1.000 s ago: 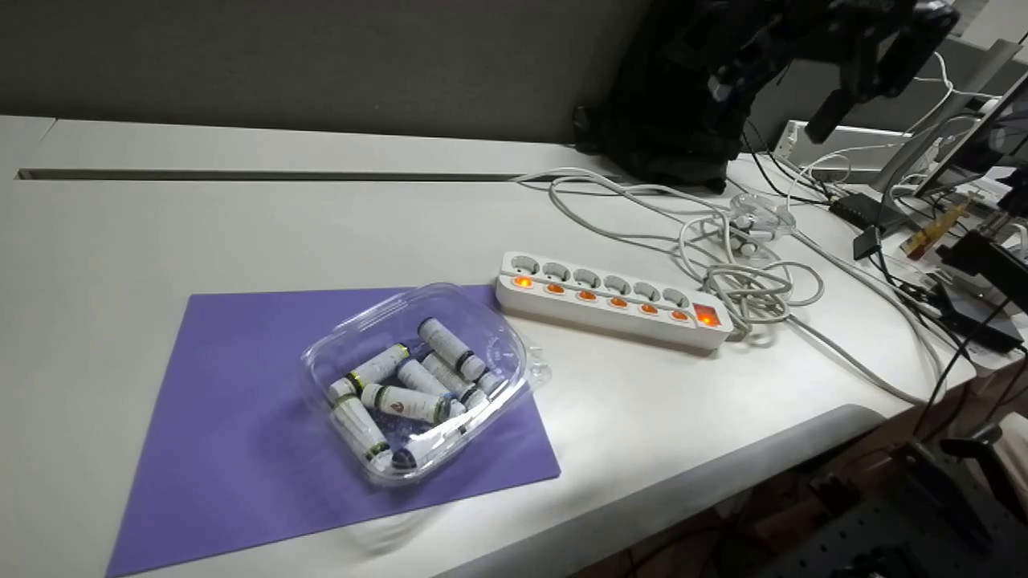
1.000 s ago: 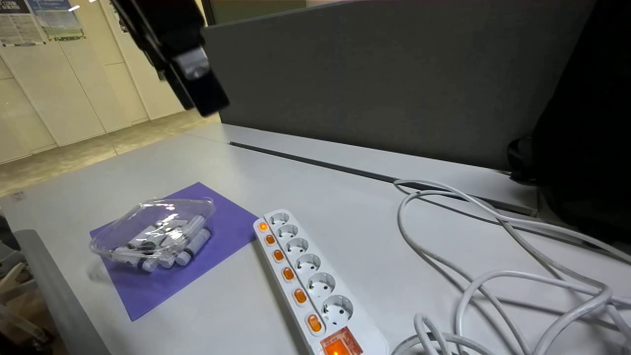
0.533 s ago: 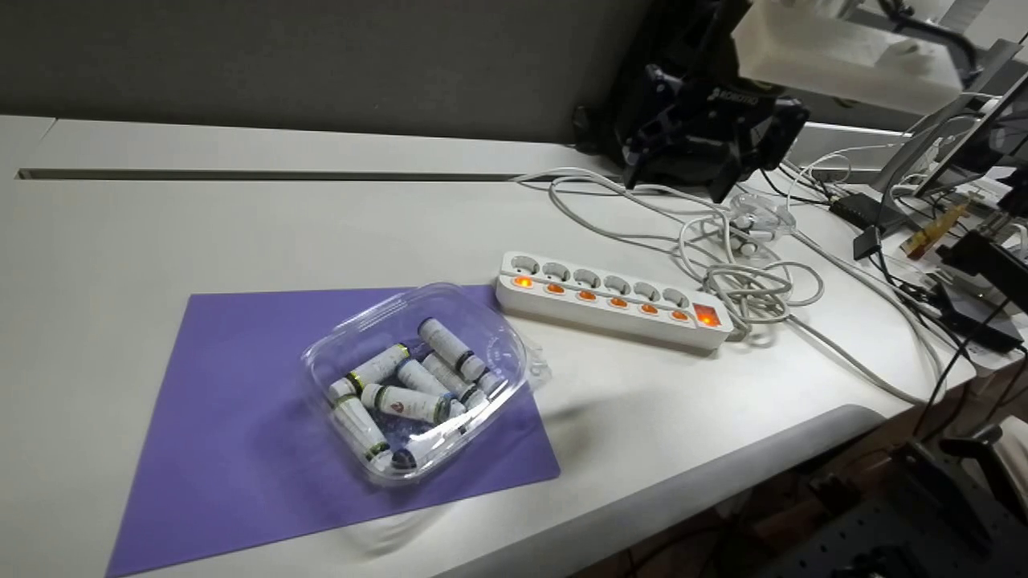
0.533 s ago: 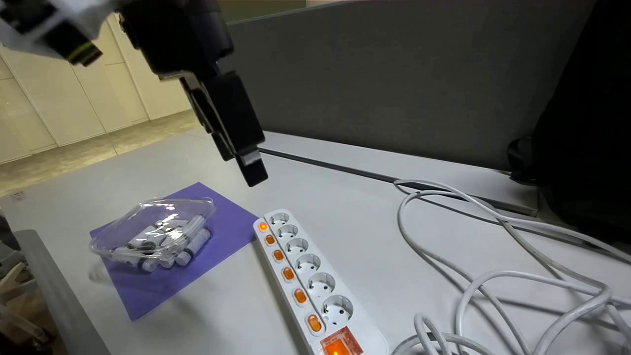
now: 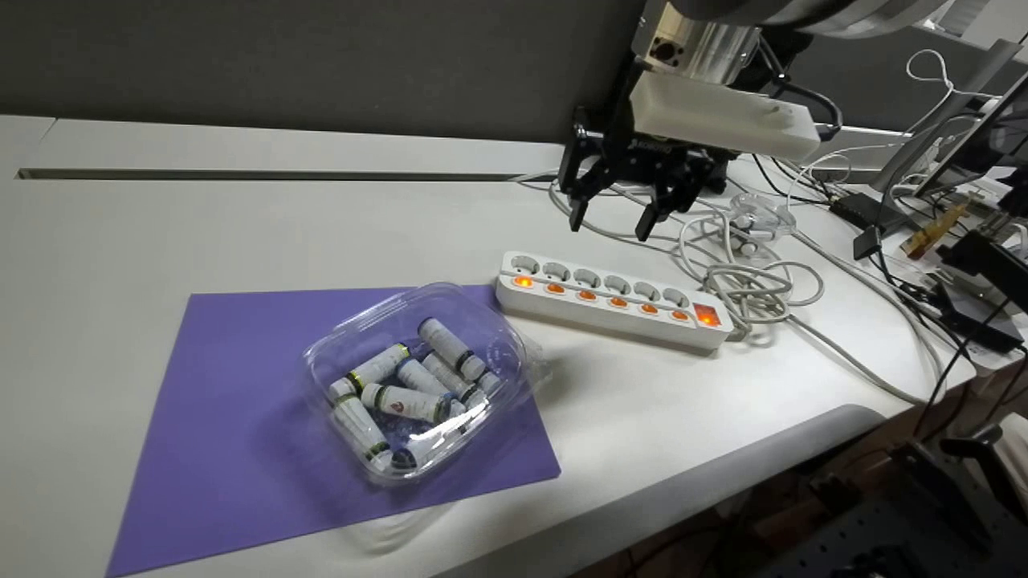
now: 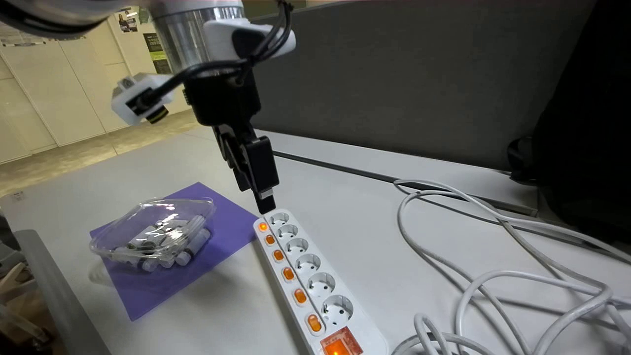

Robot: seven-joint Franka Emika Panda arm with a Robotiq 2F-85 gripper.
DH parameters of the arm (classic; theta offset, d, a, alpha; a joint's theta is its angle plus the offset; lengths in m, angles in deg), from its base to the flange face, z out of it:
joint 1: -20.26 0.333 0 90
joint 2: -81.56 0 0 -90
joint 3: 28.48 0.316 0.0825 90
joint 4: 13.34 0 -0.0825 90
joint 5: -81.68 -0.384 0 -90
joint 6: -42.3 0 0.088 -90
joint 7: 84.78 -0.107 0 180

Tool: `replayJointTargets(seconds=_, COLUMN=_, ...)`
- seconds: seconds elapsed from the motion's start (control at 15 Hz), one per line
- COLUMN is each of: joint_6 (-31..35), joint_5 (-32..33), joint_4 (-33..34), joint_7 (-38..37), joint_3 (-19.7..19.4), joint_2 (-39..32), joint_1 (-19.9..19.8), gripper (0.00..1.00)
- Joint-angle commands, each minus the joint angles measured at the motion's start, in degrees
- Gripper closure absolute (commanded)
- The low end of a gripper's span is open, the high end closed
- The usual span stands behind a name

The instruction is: Turn off the first switch from the left

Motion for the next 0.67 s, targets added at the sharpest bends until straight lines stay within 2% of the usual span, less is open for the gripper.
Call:
replayJointTargets(seconds=0.0, joint_6=-0.36, joint_5=1.45, joint_4=4.04, joint_7=-3.11, joint_3=-2.46, joint_2=-4.95, joint_1=3.51, gripper=0.49)
replayJointTargets(seconds=0.47, joint_6=-0.44, joint_5=4.58, joint_4=9.10, joint_7=-6.25, joint_3=-6.49, joint_2=-11.26, joint_1=9.60, gripper=0.97)
replayJointTargets(seconds=0.53, joint_6=-0.95, joint_5=4.72, joint_4=9.30, joint_7=-5.80, joint_3=-7.00, joint_2=-11.10, joint_1=9.97, gripper=0.99)
replayJointTargets(seconds=0.6, joint_6=-0.02, joint_5=2.80, joint_4=7.37, joint_7=-3.11, joint_3=-6.11, joint_2=-10.29, joint_1=9.17, gripper=0.86)
